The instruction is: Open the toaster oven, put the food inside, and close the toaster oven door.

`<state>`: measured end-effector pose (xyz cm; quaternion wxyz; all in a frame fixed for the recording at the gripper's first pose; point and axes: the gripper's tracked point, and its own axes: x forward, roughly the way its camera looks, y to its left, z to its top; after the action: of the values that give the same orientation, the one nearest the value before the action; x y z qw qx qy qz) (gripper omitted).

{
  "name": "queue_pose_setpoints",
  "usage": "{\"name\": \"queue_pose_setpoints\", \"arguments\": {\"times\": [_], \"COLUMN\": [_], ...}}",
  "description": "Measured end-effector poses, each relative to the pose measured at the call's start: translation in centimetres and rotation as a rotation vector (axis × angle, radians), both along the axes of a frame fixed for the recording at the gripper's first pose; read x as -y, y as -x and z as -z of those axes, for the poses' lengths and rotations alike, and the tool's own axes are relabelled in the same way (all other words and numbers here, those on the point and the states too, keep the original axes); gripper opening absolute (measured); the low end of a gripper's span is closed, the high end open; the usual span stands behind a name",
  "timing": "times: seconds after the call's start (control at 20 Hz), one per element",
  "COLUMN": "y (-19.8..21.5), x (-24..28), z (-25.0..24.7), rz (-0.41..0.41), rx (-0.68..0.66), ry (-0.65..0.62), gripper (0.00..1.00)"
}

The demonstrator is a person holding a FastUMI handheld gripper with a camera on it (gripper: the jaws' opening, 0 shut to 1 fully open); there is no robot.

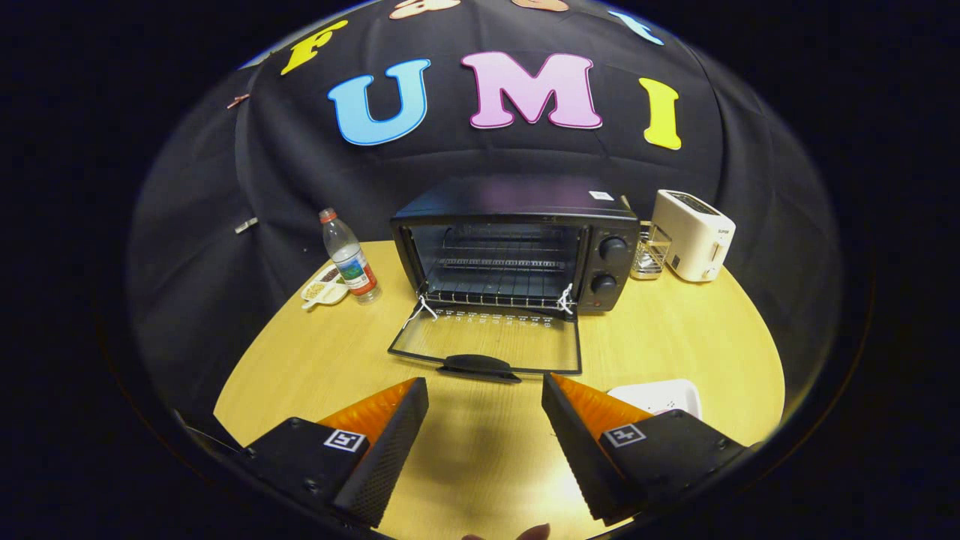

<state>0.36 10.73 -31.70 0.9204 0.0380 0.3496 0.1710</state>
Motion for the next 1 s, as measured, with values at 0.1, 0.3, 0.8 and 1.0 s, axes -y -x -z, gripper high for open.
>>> {"name": "queue_pose_setpoints", "arguments": {"times": [0.1,0.3,0.8,1.0], "y": [0.9,2.0,-0.3,-1.9], "x": [3.0,9.8,26.9,27.0], "z": [-1.3,-1.9,10.6,14.6], "rz": [-0.003,0.009,0.126,0.128], "rx": [-0.044,-0.195,-0.638,-0.744], "ry": [0.004,-0.038,0.057,0.041], "gripper": [0.99,0.99,0.99,0.96]}}
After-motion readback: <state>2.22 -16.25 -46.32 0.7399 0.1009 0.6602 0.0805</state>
